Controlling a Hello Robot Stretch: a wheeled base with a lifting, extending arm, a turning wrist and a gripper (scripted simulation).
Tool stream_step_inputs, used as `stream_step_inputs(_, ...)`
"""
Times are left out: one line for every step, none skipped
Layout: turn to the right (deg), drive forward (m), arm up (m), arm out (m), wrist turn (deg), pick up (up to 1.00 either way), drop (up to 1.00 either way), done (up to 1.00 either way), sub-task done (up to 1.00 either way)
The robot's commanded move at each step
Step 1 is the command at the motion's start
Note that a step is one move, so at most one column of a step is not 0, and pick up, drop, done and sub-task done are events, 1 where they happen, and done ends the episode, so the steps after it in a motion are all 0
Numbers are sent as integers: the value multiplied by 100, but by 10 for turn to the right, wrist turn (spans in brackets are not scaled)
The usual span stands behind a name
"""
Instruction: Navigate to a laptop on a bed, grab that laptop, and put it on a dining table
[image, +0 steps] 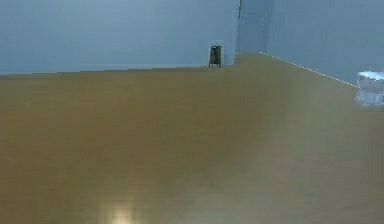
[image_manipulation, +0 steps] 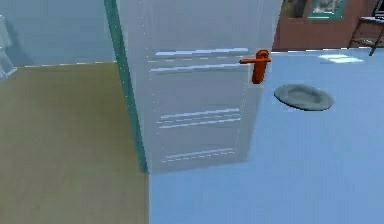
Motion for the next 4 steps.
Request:
stream_step_inputs(-60,0,0,0,0,0,0,0,0)
stream_step_inputs(0,45,0,0,0,0,0,0,0)
stream_step_inputs(-450,0,0,0,0,0,0,0,0)
stream_step_inputs(-30,0,0,0,0,0,0,0,0)
